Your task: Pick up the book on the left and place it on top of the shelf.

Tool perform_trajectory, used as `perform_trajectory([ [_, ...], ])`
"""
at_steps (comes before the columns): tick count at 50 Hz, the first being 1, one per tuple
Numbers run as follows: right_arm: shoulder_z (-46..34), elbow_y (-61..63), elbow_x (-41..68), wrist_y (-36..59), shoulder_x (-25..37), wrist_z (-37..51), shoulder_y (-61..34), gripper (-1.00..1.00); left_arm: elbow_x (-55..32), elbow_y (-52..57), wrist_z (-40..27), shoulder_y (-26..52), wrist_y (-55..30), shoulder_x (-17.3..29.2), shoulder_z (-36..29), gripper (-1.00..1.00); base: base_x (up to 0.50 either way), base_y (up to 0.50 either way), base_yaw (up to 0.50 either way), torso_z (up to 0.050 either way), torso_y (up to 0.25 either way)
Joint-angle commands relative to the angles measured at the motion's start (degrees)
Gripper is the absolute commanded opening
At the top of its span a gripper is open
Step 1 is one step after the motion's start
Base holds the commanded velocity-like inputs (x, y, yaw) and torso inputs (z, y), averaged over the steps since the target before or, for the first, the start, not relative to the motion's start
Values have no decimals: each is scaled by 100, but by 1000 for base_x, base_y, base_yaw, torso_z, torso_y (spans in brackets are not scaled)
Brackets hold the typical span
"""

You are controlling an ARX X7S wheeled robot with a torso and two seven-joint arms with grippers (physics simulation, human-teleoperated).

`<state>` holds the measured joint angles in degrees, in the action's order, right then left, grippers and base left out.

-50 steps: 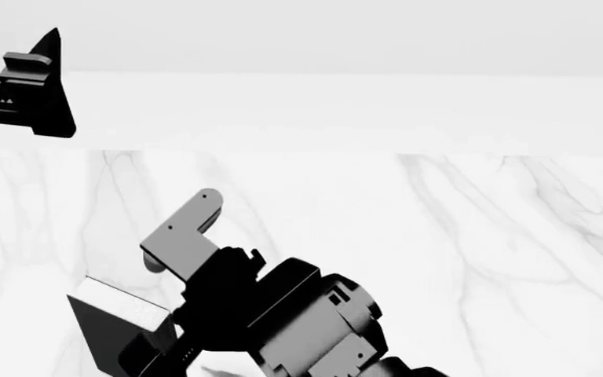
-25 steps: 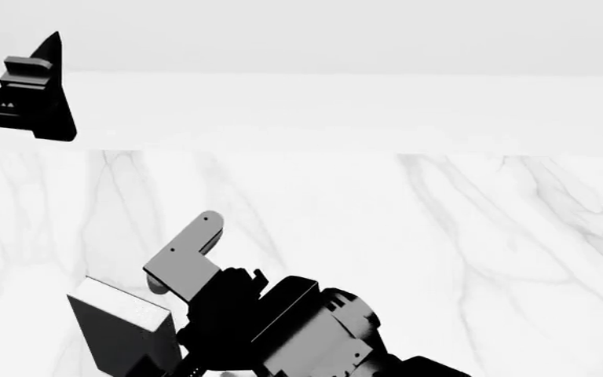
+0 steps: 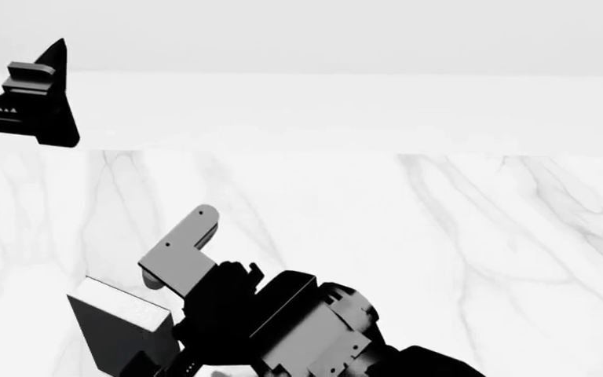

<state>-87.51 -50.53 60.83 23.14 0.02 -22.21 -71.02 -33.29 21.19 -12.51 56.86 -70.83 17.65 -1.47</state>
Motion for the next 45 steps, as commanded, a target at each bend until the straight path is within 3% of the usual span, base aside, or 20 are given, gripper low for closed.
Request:
perform_trajectory([
  [1,-48,3,66,-55,0,0,-52,100,-81,35,69,-11,0,55,-38,100,0,0,0,0,0],
  [14,-39,-19,58,-139,0,23,-25,100,-117,18,60,-70,132,31,13,100,0,0,0,0,-115],
  [15,-43,-14,54,-159,0,15,-27,-100,-119,15,59,-73,136,32,12,100,0,0,0,0,0],
  [36,-28,47,45,-296,8,68,-13,-100,-179,49,20,-146,172,81,13,100,0,0,0,0,0],
  [45,193,654,247,-167,335,372,-283,-100,-226,98,-14,-142,147,89,31,100,0,0,0,0,0],
])
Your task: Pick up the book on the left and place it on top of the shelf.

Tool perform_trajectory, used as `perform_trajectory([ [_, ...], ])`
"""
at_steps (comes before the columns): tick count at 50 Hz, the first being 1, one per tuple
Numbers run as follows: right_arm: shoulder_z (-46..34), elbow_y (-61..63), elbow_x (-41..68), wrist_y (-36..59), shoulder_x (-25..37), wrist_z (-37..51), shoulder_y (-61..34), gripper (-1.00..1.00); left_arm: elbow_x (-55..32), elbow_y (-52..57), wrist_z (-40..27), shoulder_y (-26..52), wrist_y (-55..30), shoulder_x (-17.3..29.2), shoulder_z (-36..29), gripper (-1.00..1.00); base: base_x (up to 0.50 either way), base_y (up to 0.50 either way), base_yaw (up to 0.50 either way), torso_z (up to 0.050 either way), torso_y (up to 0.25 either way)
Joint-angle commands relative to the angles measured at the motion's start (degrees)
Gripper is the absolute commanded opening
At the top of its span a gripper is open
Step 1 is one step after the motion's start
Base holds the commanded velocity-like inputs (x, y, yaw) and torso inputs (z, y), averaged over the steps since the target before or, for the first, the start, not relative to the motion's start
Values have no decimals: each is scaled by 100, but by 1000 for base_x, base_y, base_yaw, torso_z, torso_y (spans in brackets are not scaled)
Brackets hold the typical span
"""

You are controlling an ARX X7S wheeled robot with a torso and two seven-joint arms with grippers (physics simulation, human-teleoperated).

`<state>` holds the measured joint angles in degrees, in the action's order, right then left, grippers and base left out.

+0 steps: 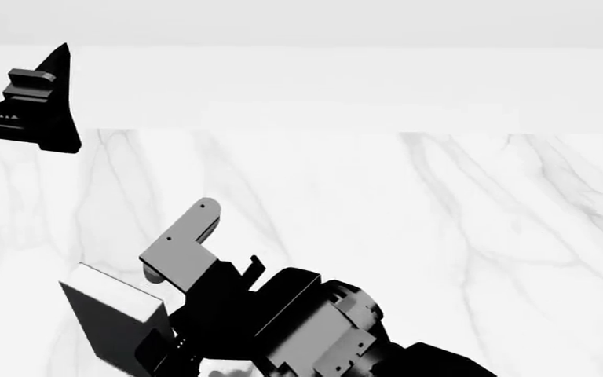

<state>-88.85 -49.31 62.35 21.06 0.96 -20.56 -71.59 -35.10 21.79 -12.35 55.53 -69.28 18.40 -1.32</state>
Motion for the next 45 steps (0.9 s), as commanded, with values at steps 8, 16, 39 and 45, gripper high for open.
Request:
perform_trajectory([
  [8,434,1131,230,248,577,455,-477,-100,-69,30,-45,21,-4,19,2,100,0,0,0,0,0],
  [16,469,1269,247,301,656,523,-588,-100,-93,20,-61,60,-8,29,-8,100,0,0,0,0,0],
  [39,-1065,2777,-3026,750,1311,4264,-1915,-100,-178,74,-122,22,-9,79,29,100,0,0,0,0,1],
  [45,-1500,2742,-3631,1173,1257,4675,-2134,-100,-191,72,-137,4,7,77,14,100,0,0,0,0,2],
])
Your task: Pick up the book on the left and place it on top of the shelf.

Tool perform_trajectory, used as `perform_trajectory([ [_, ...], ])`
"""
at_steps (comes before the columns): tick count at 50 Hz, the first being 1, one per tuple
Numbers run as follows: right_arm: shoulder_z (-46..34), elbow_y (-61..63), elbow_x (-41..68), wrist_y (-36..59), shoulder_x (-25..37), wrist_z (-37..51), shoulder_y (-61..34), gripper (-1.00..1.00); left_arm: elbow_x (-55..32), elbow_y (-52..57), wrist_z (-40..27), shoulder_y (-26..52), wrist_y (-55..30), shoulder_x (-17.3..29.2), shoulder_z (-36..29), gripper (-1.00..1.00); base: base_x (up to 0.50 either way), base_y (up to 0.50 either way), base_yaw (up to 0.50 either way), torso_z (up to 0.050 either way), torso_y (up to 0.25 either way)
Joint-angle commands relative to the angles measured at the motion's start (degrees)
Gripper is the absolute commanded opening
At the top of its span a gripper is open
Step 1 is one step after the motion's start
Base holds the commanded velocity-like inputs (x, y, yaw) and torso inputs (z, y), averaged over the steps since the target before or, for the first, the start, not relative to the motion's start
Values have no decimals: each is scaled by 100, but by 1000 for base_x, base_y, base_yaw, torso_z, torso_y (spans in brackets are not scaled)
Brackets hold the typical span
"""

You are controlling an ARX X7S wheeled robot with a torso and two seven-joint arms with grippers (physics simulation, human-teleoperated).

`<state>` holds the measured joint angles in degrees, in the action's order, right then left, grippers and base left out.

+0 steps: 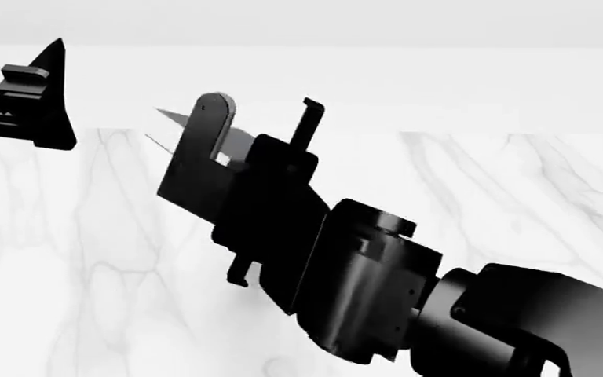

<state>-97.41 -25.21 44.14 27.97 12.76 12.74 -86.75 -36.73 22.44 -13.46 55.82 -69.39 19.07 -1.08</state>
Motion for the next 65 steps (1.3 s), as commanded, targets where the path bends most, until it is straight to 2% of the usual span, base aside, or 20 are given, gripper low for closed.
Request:
perform_trajectory([
  [1,-661,330,-1835,512,75,1362,-633,-100,-32,11,-28,-26,18,11,-11,100,0,0,0,0,0],
  [22,-1063,-267,-2369,1028,-55,1534,-789,-100,-84,8,-56,-42,47,46,-26,100,0,0,0,0,1],
  [28,-1174,-1347,-2467,879,-231,1213,-744,-100,-118,26,-73,-5,25,43,-30,100,0,0,0,0,2],
  [32,-1170,-2977,-2531,287,-621,804,-553,-100,-133,33,-83,-2,23,46,-30,100,0,0,0,0,3],
  [35,-1131,-4908,-2628,-504,-1172,416,-299,-100,-150,41,-96,27,-4,58,-24,100,0,0,0,0,0],
  [53,624,-4977,-3961,1234,-487,-48,-284,-100,-200,52,-134,-3,18,86,-20,100,0,0,0,0,2],
  [65,1476,-4978,-4301,2375,-107,109,-333,-100,-230,59,-142,-82,70,111,1,100,0,0,0,1,2],
])
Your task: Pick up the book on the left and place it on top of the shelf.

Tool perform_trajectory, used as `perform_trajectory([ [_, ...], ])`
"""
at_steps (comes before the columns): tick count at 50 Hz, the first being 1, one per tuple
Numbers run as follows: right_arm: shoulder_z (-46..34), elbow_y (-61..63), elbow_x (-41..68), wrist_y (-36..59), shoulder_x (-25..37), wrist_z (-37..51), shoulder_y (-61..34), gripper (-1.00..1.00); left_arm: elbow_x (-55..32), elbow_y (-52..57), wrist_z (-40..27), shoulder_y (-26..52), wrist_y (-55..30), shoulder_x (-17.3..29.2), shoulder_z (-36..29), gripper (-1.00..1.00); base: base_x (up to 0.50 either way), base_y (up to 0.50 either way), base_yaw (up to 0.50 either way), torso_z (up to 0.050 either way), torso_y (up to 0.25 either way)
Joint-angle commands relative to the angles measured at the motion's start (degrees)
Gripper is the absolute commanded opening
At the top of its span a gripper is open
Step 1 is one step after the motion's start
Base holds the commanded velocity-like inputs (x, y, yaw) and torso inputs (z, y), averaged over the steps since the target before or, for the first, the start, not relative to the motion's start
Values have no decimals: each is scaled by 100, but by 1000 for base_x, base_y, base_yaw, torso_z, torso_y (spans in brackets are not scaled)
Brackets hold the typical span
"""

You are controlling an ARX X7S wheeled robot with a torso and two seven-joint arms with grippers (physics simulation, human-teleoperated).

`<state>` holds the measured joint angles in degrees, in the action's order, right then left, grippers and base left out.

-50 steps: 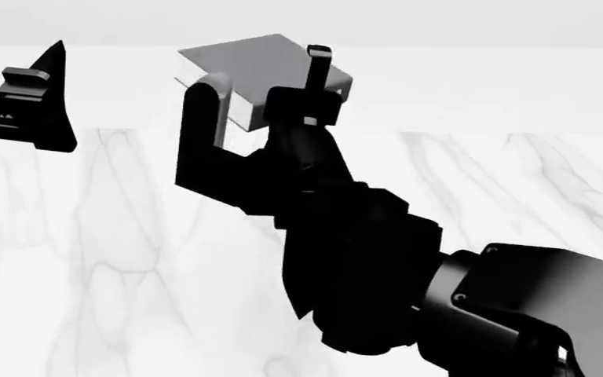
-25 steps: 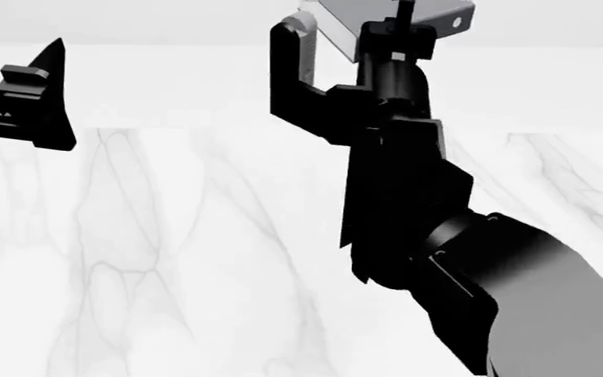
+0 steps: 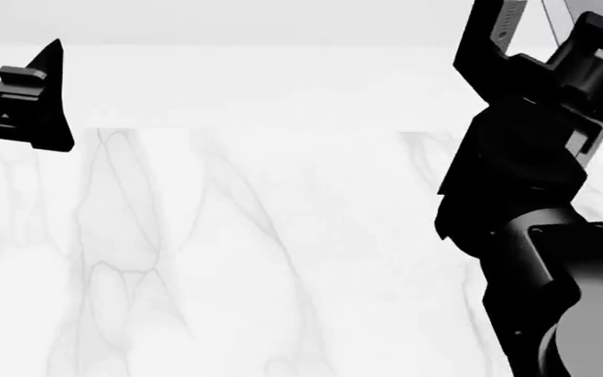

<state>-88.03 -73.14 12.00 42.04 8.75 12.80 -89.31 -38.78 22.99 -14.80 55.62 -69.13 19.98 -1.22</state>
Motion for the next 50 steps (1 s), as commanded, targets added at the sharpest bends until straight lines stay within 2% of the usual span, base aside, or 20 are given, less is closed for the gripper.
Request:
perform_trajectory([
  [1,563,-185,-1112,1034,314,95,-73,-100,-27,2,-8,-68,48,23,14,100,0,0,0,0,0],
  [25,1313,-185,-1190,3012,842,731,139,-100,-128,55,-62,-146,46,70,85,100,0,0,0,0,1],
  [32,852,-185,-1246,3489,963,608,248,-100,-161,78,-86,-137,34,77,100,100,0,0,0,0,1],
  [41,-652,-185,-1243,4020,1072,-558,485,-100,-196,90,-107,-119,29,84,105,100,0,0,0,0,1],
  [46,-810,-185,-1206,4122,1093,-686,548,-100,-213,101,-118,-153,38,100,125,100,0,0,0,2,0],
  [50,-621,-185,-1195,4037,1049,-637,560,-100,-211,85,-116,-160,63,105,113,100,0,0,0,0,3],
])
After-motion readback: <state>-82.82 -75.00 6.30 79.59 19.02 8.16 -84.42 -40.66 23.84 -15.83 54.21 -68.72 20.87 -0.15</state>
